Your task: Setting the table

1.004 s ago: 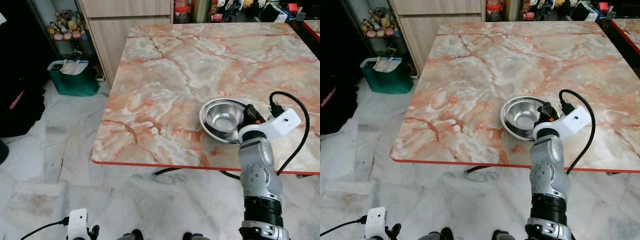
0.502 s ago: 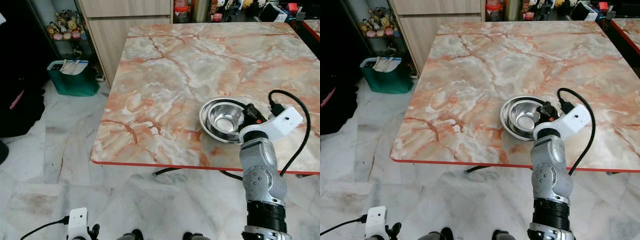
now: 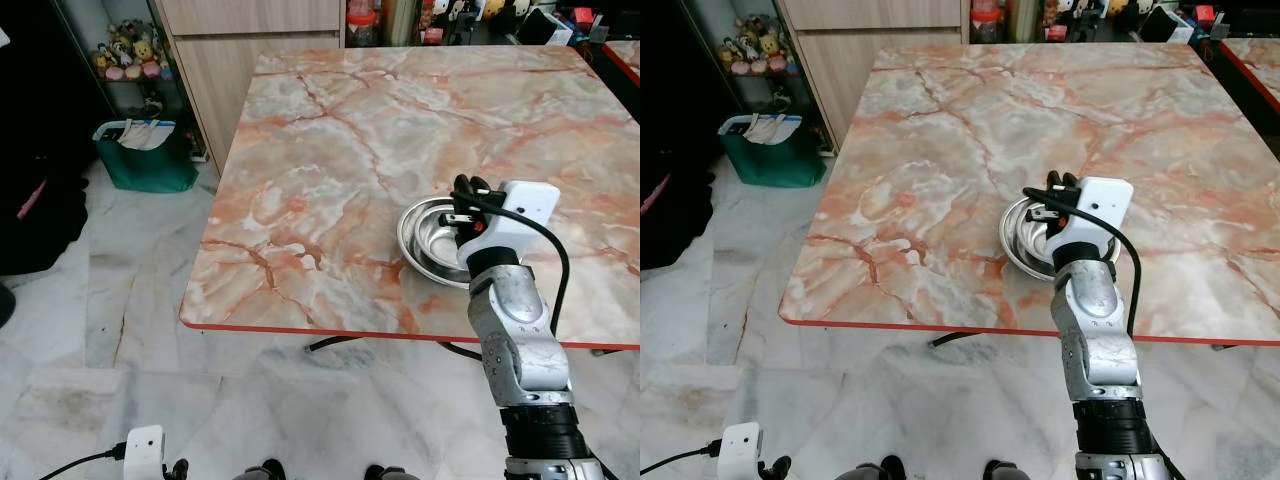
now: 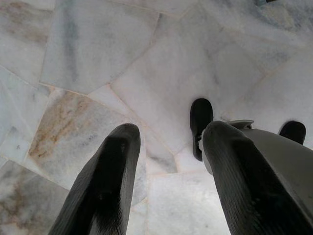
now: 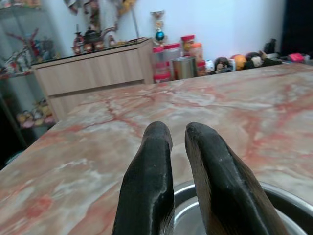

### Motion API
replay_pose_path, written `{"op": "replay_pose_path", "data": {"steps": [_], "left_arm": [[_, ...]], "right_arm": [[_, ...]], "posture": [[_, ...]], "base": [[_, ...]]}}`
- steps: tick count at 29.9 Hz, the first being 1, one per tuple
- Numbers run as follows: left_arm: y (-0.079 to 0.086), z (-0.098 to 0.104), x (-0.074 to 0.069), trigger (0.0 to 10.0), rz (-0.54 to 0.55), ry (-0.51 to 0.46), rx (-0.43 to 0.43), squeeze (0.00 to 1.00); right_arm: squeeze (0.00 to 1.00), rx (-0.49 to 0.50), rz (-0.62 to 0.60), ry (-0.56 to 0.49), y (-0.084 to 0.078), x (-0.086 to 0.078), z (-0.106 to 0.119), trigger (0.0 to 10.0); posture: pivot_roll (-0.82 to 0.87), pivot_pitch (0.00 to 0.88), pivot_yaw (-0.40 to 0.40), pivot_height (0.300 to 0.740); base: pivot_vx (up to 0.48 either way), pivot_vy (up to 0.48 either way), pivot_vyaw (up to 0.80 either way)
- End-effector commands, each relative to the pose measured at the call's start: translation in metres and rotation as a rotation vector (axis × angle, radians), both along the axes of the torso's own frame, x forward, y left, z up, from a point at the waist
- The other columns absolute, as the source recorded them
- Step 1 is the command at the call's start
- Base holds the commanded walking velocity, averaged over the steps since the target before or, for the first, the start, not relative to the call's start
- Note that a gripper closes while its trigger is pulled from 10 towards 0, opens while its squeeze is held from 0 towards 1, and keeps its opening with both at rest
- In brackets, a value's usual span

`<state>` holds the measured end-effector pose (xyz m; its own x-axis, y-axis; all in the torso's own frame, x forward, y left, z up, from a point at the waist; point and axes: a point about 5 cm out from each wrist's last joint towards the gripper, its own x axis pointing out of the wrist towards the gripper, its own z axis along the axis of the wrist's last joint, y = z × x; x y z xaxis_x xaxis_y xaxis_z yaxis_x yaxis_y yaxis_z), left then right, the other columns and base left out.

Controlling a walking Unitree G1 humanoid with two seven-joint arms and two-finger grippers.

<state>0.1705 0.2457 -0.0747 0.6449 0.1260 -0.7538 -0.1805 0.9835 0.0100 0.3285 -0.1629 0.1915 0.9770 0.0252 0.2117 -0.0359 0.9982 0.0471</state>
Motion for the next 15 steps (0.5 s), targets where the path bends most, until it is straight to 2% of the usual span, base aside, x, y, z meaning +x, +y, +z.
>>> {"op": "replay_pose_path", "data": {"steps": [1,3,7,15], "left_arm": [[0.002,-0.004,-0.011,10.0,-0.004,0.03,-0.004,0.0],[-0.005,-0.006,-0.009,10.0,-0.019,0.037,-0.001,0.0],[-0.022,-0.006,0.0,10.0,-0.041,0.032,-0.003,0.0],[-0.025,-0.007,0.001,10.0,-0.048,0.031,0.001,0.0]], "right_arm": [[0.0,-0.041,0.028,-0.038,0.005,0.0,0.008,10.0],[0.0,-0.073,0.051,-0.075,0.009,-0.001,0.014,10.0],[0.0,-0.08,0.073,-0.11,0.012,-0.004,0.02,10.0],[0.0,-0.11,0.08,-0.144,0.01,-0.008,0.026,10.0]], "posture": [[-0.04,0.152,0.032,0.74],[-0.05,0.144,0.036,0.74],[-0.05,0.132,0.032,0.74],[-0.05,0.114,0.029,0.74]], "base": [[0.0,0.0,0.0],[0.0,0.0,0.0],[0.0,-0.339,0.0],[0.0,-0.405,0.0]]}}
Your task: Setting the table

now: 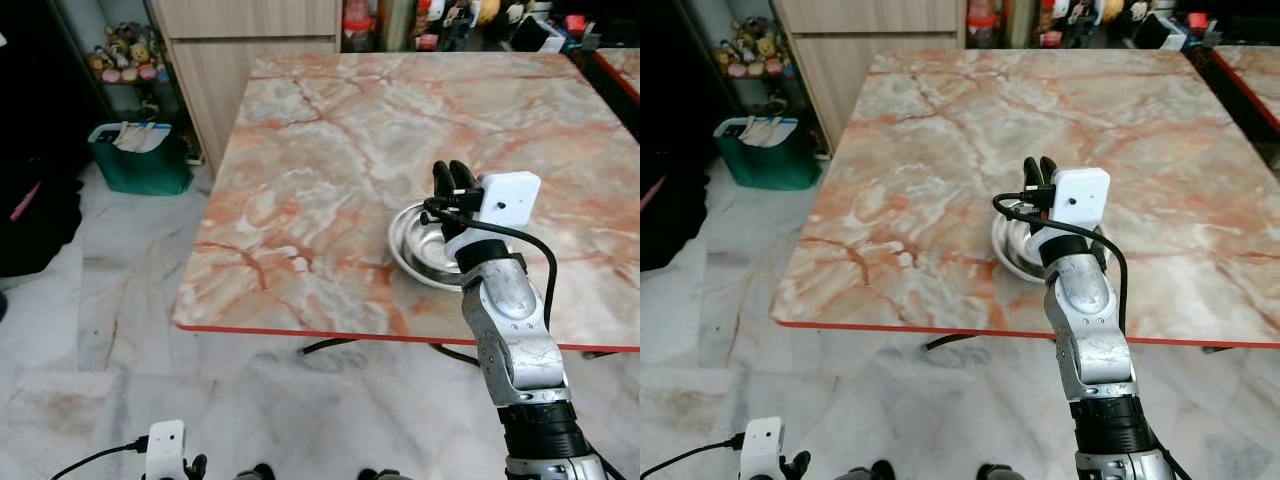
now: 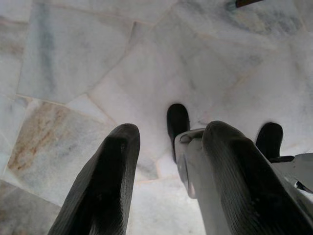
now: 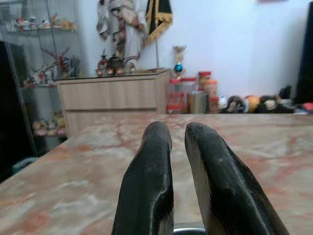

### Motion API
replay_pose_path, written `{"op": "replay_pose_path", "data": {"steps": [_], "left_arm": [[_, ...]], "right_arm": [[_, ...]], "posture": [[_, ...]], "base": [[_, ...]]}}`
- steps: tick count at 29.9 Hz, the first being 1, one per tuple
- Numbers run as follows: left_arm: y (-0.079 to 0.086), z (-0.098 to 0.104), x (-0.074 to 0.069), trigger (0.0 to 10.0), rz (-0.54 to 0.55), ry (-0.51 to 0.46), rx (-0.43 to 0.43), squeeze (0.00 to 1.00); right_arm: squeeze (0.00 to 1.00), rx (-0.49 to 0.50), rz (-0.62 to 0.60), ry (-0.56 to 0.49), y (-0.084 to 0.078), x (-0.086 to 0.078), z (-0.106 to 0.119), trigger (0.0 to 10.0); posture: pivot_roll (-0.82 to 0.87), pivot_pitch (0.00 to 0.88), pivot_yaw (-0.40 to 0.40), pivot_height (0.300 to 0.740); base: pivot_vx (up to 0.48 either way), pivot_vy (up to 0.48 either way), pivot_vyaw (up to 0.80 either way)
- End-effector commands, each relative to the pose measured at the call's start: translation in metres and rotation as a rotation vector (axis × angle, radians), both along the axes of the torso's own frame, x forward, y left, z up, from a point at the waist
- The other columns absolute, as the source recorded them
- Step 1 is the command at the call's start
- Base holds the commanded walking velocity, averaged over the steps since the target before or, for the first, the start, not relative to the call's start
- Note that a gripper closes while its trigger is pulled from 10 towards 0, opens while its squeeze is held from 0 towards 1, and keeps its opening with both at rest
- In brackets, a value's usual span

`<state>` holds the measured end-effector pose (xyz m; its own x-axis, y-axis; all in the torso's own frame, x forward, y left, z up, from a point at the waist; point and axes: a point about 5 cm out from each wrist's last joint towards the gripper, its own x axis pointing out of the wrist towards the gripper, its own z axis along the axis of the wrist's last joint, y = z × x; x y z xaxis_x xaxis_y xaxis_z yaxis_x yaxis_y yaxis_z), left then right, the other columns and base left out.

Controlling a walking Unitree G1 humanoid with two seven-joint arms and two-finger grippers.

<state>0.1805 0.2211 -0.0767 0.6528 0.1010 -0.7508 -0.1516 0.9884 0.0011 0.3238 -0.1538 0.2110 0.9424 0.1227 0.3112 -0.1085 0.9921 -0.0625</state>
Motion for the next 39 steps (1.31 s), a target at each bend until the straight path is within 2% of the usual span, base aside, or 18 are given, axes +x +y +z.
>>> {"op": "replay_pose_path", "data": {"steps": [1,11,18,25,29,31,33,36,39], "left_arm": [[0.0,-0.005,-0.009,10.0,-0.019,0.037,0.01,0.0],[0.008,-0.003,-0.011,10.0,-0.007,0.028,0.004,0.0],[0.009,-0.002,-0.009,10.0,-0.008,0.023,-0.001,0.0],[0.002,-0.002,-0.005,10.0,-0.009,0.01,-0.009,0.0],[0.001,-0.002,-0.004,10.0,-0.009,0.009,-0.009,0.0],[0.0,-0.002,-0.004,10.0,-0.008,0.009,-0.009,0.0],[-0.001,-0.002,-0.004,10.0,-0.008,0.008,-0.009,0.0],[-0.001,-0.002,-0.004,10.0,-0.005,0.006,-0.009,0.0],[-0.001,-0.002,-0.004,10.0,-0.004,0.005,-0.009,0.0]], "right_arm": [[0.0,-0.011,0.009,-0.035,0.001,-0.004,0.007,10.0],[0.0,-0.014,0.028,-0.011,0.005,-0.025,-0.006,10.0],[0.0,-0.029,0.004,0.039,-0.004,-0.036,-0.021,10.0],[0.0,-0.026,-0.073,0.219,-0.025,-0.042,-0.073,10.0],[0.0,-0.035,-0.075,0.24,-0.027,-0.042,-0.079,10.0],[0.0,-0.005,-0.132,0.348,-0.038,-0.043,-0.11,10.0],[0.0,0.045,-0.153,0.394,-0.042,-0.045,-0.122,10.0],[0.0,0.097,-0.197,0.5,-0.051,-0.049,-0.153,10.0],[0.0,0.108,-0.202,0.522,-0.052,-0.05,-0.159,10.0]], "posture": [[-0.05,0.114,0.029,0.74],[-0.06,0.127,0.023,0.74],[-0.07,0.135,0.022,0.74],[-0.06,0.135,0.015,0.74],[-0.06,0.136,0.015,0.74],[-0.06,0.139,0.017,0.74],[-0.06,0.14,0.017,0.74],[-0.05,0.144,0.017,0.74],[-0.05,0.145,0.018,0.74]], "base": [[0.0,-0.405,0.0],[0.0,-0.405,0.0],[0.0,-0.403,0.0],[0.0,-0.406,0.0],[0.0,-0.403,0.0],[0.0,-0.405,0.0],[0.0,-0.405,0.0],[0.0,-0.406,0.0],[0.0,-0.405,0.0]]}}
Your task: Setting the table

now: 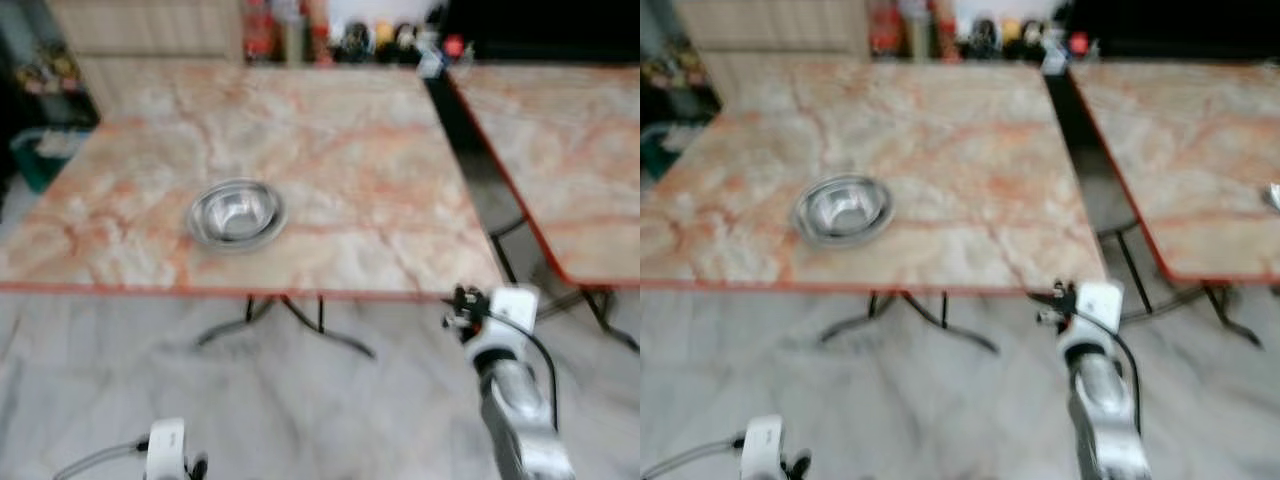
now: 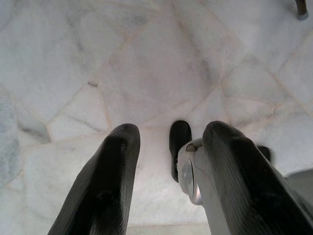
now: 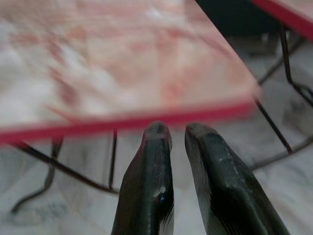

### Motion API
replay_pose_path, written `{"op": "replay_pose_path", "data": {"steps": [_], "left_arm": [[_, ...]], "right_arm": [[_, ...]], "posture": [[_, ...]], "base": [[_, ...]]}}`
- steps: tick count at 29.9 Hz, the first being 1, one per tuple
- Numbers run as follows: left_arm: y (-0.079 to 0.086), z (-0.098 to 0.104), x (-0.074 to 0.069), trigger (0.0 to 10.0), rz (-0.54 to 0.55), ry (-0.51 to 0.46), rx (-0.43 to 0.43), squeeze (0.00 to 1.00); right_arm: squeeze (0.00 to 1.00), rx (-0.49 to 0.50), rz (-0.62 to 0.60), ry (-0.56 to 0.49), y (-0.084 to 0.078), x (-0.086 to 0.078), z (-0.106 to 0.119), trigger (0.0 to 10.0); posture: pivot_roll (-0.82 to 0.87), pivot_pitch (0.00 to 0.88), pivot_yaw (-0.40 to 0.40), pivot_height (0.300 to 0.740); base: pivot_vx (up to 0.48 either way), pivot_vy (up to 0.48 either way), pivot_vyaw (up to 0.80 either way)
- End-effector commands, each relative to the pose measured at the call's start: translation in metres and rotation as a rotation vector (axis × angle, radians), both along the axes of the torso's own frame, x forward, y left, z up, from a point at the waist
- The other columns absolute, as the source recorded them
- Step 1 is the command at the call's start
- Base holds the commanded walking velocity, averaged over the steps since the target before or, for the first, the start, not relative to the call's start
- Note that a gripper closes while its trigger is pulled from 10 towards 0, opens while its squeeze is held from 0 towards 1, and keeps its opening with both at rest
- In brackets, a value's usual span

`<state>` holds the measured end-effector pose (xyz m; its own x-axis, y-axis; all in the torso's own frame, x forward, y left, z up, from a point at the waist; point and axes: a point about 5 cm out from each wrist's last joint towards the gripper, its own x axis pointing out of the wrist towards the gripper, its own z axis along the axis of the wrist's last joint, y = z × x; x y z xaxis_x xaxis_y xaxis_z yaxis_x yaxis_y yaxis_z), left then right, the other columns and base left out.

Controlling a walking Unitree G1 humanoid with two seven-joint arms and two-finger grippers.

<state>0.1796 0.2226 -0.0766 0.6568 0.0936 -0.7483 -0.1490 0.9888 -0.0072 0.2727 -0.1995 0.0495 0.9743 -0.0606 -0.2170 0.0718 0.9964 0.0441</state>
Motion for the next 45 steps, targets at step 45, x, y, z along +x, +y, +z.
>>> {"op": "replay_pose_path", "data": {"steps": [45], "left_arm": [[-0.006,-0.004,-0.005,10.0,-0.03,0.035,0.042,0.0]], "right_arm": [[0.0,0.018,0.023,0.679,0.011,-0.094,-0.133,10.0]], "posture": [[-0.06,0.07,0.003,0.74]], "base": [[0.017,-0.398,0.05]]}}
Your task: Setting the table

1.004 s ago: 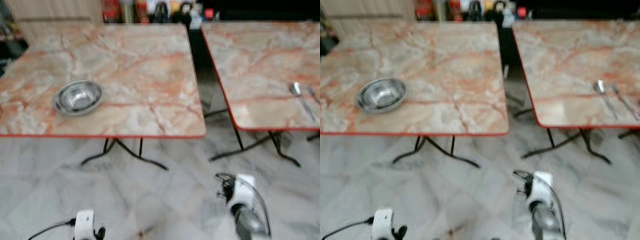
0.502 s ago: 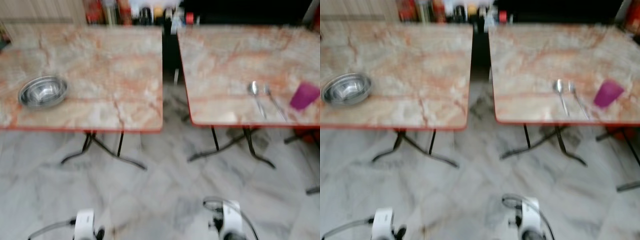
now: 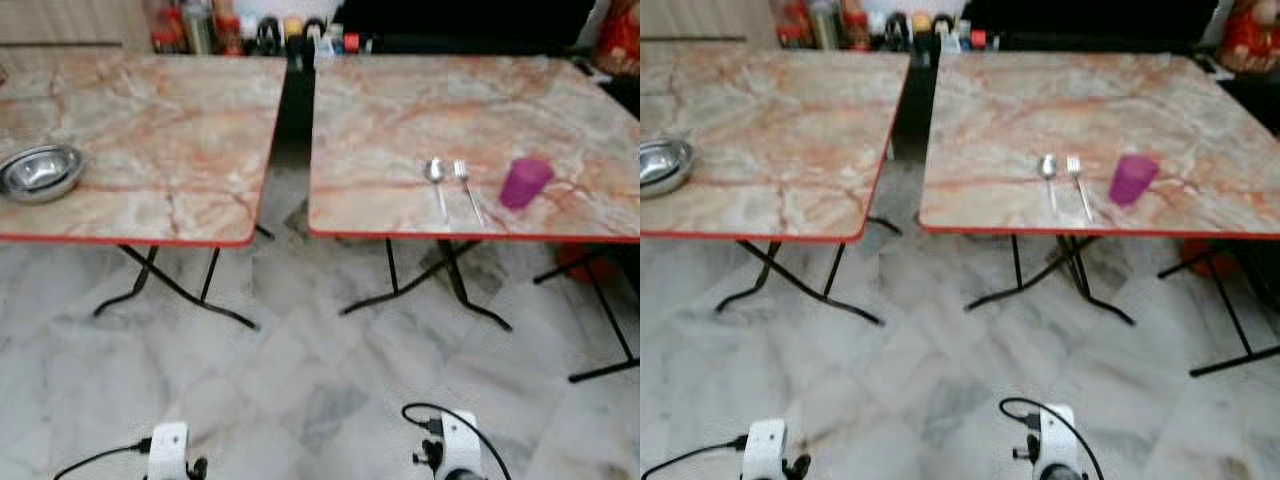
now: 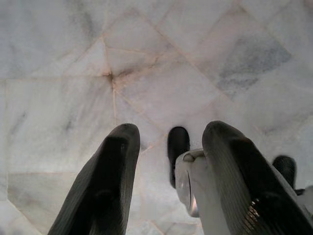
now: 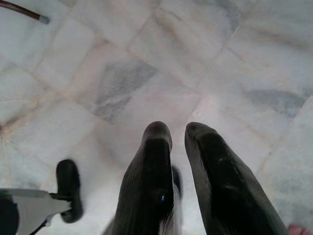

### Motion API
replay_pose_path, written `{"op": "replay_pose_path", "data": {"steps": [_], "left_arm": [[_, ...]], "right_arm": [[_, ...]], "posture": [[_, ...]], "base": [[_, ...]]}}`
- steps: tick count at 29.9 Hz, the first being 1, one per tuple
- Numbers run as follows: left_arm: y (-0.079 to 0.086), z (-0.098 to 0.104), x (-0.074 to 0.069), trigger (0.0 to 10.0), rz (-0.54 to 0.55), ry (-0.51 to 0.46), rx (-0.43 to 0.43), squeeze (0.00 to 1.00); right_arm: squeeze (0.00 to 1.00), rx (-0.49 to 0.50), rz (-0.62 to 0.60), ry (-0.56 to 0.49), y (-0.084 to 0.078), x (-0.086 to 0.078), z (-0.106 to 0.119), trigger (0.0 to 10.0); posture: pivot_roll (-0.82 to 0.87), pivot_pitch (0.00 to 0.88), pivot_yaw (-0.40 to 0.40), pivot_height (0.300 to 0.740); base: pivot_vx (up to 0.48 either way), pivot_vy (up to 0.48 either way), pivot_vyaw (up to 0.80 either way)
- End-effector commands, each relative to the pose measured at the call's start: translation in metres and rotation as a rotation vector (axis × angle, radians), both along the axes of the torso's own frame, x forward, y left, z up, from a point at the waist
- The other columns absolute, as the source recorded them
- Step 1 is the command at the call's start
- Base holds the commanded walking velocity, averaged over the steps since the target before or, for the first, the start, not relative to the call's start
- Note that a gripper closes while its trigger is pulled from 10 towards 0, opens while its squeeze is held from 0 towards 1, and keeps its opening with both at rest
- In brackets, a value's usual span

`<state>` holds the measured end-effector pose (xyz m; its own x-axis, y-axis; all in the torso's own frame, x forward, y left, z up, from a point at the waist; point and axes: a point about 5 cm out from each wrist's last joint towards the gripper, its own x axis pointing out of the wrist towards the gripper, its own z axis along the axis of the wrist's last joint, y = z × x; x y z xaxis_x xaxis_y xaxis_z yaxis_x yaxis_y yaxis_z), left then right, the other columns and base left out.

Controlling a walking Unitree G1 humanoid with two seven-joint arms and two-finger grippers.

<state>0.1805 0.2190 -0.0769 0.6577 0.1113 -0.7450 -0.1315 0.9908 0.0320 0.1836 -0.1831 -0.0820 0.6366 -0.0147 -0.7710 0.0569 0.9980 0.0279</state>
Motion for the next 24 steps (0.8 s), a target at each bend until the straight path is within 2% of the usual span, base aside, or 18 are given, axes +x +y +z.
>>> {"op": "replay_pose_path", "data": {"steps": [1,7,12,17,24], "left_arm": [[-0.002,-0.004,-0.007,10.0,-0.012,0.035,0.003,0.0],[-0.002,-0.004,-0.007,10.0,-0.009,0.037,0.0,0.0],[-0.004,-0.004,-0.006,10.0,-0.013,0.044,-0.001,0.0],[-0.002,-0.004,-0.005,10.0,-0.016,0.048,0.006,0.0],[-0.003,-0.002,-0.001,10.0,-0.021,0.039,0.003,0.0]], "right_arm": [[0.0,-0.004,-0.007,0.021,-0.005,-0.005,-0.002,10.0],[0.0,0.018,-0.011,0.043,-0.002,-0.008,-0.004,10.0],[0.0,0.025,-0.016,0.06,-0.001,-0.012,-0.007,10.0],[0.0,0.027,-0.032,0.088,-0.004,-0.024,-0.011,10.0],[0.0,0.022,-0.042,0.086,-0.003,-0.024,-0.011,10.0]], "posture": [[-0.06,0.067,0.002,0.74],[-0.06,0.06,0.0,0.74],[-0.06,0.052,0.001,0.74],[-0.07,0.047,0.005,0.74],[-0.06,0.085,0.003,0.74]], "base": [[0.259,-0.368,0.0],[0.284,-0.356,0.0],[0.343,0.0,0.0],[0.418,0.0,0.0],[0.44,0.0,0.0]]}}
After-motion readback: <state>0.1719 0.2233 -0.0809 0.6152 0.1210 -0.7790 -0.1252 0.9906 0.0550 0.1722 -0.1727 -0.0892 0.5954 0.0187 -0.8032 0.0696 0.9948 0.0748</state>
